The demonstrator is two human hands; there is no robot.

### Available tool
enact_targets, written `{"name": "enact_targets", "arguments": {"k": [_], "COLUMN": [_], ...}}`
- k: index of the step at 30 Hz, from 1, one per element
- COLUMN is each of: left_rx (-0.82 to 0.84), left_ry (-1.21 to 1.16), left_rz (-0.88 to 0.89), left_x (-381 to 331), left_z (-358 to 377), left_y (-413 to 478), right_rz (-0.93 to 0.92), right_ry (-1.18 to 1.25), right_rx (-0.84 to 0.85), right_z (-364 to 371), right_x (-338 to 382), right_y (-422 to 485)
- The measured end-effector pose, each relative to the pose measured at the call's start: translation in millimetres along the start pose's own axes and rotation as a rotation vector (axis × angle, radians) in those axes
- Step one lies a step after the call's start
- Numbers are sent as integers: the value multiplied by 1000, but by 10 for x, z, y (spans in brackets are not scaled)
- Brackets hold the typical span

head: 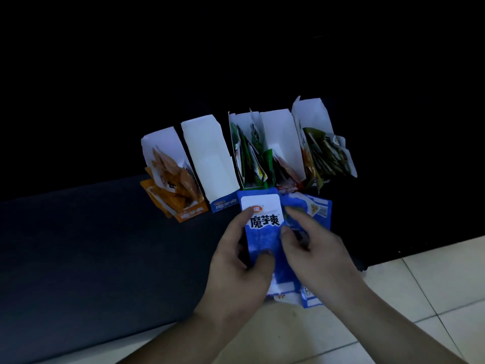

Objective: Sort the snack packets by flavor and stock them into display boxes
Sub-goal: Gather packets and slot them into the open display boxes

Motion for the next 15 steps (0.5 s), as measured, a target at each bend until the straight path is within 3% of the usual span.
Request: {"name": "enact_targets", "arguments": {"k": [3,9,15], "left_rx": [-58,-85,-229], "left_ry": [-60,-140,7], "left_rz": [-18,5,144], "left_x": [-80,-489,-728], "left_z": [-122,-477,-849], "left_y": [-155,-240,156], "right_rz": [-1,-92,-119], "right_ry": [21,293,502], "right_rx": [64,127,147], "right_z": [37,334,571], "right_x": [219,790,1118], "right_y": [-94,-26,512]}}
Point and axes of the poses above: each hand's wrist, its own y-axis towards the middle knuckle, its own z-axis out of the palm, x = y × z, the point moved 1 cm from there along y, towards the middle knuckle, and after that the axes turned 10 degrees about -z, right-handed, at the moved point
